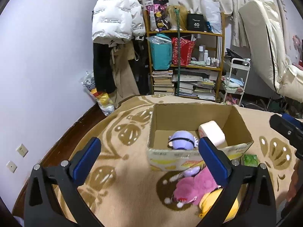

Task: Organize soft objects
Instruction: 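Lower the doll into the box and open the left tool while the right tool releases the cylinder, then withdraw both open tools from the box toward the remaining toys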

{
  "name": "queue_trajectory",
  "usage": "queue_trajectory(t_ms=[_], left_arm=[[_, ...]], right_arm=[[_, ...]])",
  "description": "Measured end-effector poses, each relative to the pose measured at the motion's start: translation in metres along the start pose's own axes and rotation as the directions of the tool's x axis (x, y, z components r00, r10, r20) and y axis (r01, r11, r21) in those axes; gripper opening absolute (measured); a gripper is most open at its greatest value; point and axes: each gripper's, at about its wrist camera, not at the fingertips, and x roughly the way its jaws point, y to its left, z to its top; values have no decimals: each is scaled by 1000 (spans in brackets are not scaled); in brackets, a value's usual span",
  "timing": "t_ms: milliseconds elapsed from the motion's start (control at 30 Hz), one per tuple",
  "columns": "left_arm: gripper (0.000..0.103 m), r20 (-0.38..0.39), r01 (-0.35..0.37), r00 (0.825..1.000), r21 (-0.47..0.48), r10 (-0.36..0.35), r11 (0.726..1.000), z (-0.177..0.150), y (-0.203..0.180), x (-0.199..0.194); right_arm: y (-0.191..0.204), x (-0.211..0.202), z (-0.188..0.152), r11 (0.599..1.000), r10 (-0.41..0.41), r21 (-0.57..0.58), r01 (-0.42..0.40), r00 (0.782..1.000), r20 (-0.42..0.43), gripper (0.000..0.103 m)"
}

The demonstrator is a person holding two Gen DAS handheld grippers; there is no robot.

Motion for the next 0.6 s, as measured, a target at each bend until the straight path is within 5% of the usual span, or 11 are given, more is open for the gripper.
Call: queue_trajectory(t_ms=[600], left_arm=[[102,-110,57,993,39,-53,998,-37,-8,-18]], right_arm=[[0,-26,-26,1000,3,-24,-4,998,-63,103]])
